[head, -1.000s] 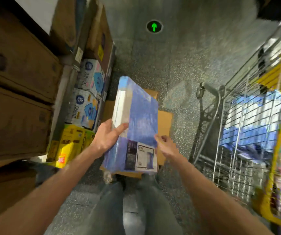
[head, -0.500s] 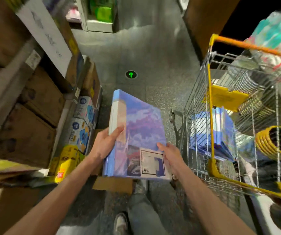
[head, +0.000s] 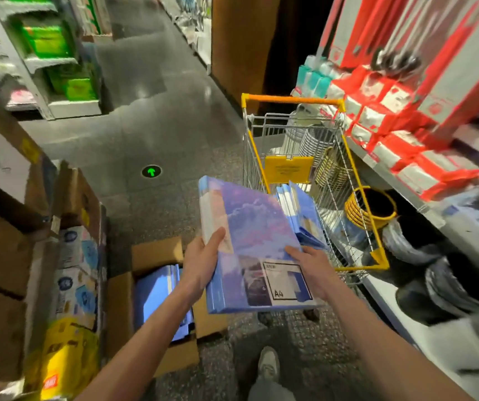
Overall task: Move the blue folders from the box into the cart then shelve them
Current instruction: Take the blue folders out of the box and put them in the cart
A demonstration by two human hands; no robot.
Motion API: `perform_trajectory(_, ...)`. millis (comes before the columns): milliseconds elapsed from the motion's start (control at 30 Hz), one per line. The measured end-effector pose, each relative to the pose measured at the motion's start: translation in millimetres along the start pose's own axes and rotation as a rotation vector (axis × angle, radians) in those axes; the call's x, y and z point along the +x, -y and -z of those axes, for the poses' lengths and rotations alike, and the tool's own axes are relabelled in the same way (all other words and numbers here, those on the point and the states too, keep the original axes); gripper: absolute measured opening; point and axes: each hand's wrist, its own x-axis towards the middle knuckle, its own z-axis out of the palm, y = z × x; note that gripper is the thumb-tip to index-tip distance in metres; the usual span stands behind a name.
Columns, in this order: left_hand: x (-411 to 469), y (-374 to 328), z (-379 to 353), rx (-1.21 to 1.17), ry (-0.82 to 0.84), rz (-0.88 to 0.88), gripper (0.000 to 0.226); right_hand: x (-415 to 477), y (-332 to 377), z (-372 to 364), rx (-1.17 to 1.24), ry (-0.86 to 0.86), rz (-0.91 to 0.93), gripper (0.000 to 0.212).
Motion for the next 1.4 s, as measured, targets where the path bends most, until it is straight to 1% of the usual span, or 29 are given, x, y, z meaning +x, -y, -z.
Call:
perform_trajectory(67,5,-3,-25,0.027,0.04,-0.002,0.036,6,-1,23,0.014,-0.039,0.02,0.032)
perform_trajectory(133,13,-8,-55,0.036,0.074,-0.004,0.029,14,-2,47,0.018,-0.08,0.028,0.03)
perform_trajectory(200,23,-10,-82,0.048,0.083,-0.005,0.027,20,1,66,0.037,-0.105,0.03,0.025)
perform_trajectory(267,34,-12,-109,0.06,0.099,-0.004,0.026,31,5,85,0.049,-0.132,0.017,0.015)
perform_trajectory(300,43,-13,-128,0.084,0.104,-0.004,0.026,45,6,100,0.059,-0.131,0.003,0.015)
perform_trajectory(333,48,-14,-140,0.105,0.1,-0.004,0.027,55,8,110,0.045,-0.125,-0.005,0.02)
perform_trajectory(400,66,-15,-172,0.149,0.076,-0.016,0.028,81,13,136,0.001,-0.113,-0.012,0.028)
perform_trajectory(433,72,-18,-187,0.17,0.067,-0.026,0.028,95,15,147,-0.037,-0.114,0.003,0.029)
perform_trajectory(533,97,-23,-228,0.257,0.037,-0.077,0.024,135,25,177,-0.259,-0.138,0.055,0.028)
perform_trajectory(600,112,-26,-249,0.327,0.003,-0.125,0.021,161,30,193,-0.329,-0.134,0.049,0.031)
perform_trajectory(700,139,-29,-279,0.395,-0.055,-0.147,0.024,201,42,216,-0.28,-0.091,0.009,0.019)
perform_trajectory(833,172,-25,-301,0.44,-0.074,-0.105,0.029,236,52,229,-0.28,-0.034,-0.009,0.018)
perform_trajectory(900,194,-21,-312,0.459,-0.085,-0.071,0.027,254,54,230,-0.282,-0.02,-0.015,0.017)
perform_trajectory(1000,224,-16,-333,0.48,-0.073,-0.041,0.026,274,52,230,-0.296,-0.052,-0.03,0.018)
perform_trajectory(1067,245,-10,-351,0.488,-0.064,-0.024,0.029,282,48,234,-0.24,-0.078,-0.088,0.015)
perform_trajectory(1167,291,3,-379,0.51,-0.014,0.022,0.025,291,43,244,-0.14,-0.132,-0.19,0.014)
perform_trajectory(1200,306,11,-388,0.522,0.016,0.026,0.029,293,43,246,-0.111,-0.153,-0.214,0.015)
perform_trajectory(1233,323,21,-397,0.53,0.053,0.044,0.038,298,44,248,-0.092,-0.178,-0.245,0.014)
perform_trajectory(1333,368,58,-413,0.593,0.11,0.109,0.074,316,55,244,-0.098,-0.218,-0.297,0.006)
perform_trajectory(1400,394,76,-422,0.625,0.145,0.147,0.084,336,66,236,-0.154,-0.266,-0.293,0.008)
